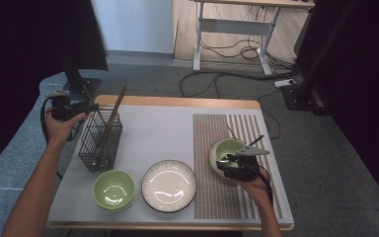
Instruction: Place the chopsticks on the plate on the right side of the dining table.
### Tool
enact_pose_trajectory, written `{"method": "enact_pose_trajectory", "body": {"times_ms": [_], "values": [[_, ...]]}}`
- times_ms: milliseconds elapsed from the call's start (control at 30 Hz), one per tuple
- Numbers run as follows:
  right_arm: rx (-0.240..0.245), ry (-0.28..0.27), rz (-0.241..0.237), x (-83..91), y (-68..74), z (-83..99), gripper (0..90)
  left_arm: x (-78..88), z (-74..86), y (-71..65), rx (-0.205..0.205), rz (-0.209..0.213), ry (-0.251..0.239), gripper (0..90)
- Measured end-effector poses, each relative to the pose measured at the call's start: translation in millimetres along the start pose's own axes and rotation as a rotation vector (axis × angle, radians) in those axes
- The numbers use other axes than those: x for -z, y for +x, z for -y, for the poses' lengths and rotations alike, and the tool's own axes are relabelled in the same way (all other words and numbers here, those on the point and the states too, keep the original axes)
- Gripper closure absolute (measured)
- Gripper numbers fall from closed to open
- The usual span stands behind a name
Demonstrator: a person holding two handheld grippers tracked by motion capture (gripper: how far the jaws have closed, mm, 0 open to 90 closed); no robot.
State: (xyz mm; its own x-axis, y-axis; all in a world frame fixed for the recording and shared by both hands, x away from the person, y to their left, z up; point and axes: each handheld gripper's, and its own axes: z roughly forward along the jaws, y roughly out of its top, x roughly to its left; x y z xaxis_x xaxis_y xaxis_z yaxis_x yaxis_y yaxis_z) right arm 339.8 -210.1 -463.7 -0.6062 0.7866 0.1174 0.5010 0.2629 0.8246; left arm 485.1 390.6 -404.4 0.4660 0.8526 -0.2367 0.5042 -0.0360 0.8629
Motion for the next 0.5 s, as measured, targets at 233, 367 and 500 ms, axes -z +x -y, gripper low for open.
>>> {"method": "enact_pose_trajectory", "body": {"times_ms": [233, 367, 500], "values": [[0.005, -0.003, -0.002, 0.3, 1.3, -0.2, 41.5, -1.8, -2.4, 1.2, 0.001, -0.01, -0.005, 43.7], [0.002, -0.012, 0.003, 1.9, 0.2, -0.5, 41.5, -5.3, -3.3, 2.4, 0.005, -0.01, 0.003, 44.7], [0.002, -0.008, 0.005, 1.4, -0.5, 0.0, 41.5, -9.2, -2.5, 6.8, 0.013, -0.024, 0.01, 46.3]]}}
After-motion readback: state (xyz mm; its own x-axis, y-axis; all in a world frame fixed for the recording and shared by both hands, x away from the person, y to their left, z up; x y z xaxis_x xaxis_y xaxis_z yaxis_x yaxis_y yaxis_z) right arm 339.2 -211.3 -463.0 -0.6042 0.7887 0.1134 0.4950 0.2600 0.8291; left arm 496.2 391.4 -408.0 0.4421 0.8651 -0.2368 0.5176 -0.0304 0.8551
